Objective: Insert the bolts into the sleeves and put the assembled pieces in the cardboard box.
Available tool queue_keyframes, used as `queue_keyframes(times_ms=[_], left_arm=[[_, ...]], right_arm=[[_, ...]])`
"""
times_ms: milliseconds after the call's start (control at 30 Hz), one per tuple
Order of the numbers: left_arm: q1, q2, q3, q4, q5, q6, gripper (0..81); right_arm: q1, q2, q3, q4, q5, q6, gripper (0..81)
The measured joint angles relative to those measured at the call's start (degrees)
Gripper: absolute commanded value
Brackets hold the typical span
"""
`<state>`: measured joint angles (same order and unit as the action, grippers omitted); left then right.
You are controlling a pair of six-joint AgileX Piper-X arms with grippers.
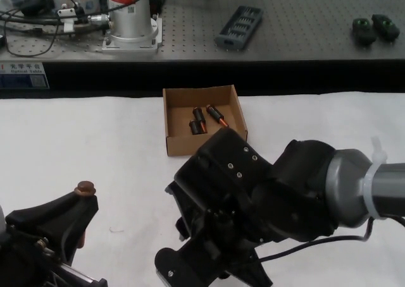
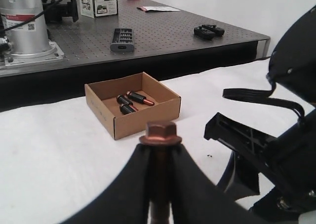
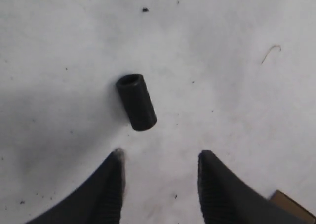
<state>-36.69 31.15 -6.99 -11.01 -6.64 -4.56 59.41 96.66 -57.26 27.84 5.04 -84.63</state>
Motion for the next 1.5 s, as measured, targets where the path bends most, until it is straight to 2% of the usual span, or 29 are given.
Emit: queue_keyframes(times_ms=[333,500,700,1267,1367,1500], left_arm=[[0.0,-10.21,0.0,5.32,-1.21,0.0,0.6],[0.0,-10.96,0.0,6.53,-1.33,0.0,0.6],[0.0,-10.96,0.0,6.54,-1.33,0.0,0.6],[0.0,-10.96,0.0,7.37,-1.33,0.0,0.6],[0.0,-10.96,0.0,7.37,-1.33,0.0,0.6],[0.0,-10.96,0.0,7.37,-1.33,0.0,0.6]], right_arm=[[0.0,3.52,-0.06,-0.73,-0.81,-5.71,30.9],[0.0,4.82,-0.06,-2.38,-0.18,-6.69,35.9],[0.0,5.07,-0.06,-4.23,-0.32,-8.65,32.0],[0.0,9.03,-0.66,-7.26,-0.08,-10.16,31.7],[0.0,9.15,-0.7,-7.52,-0.08,-10.21,25.8],[0.0,9.71,-0.76,-7.54,0.2,-10.3,13.6]])
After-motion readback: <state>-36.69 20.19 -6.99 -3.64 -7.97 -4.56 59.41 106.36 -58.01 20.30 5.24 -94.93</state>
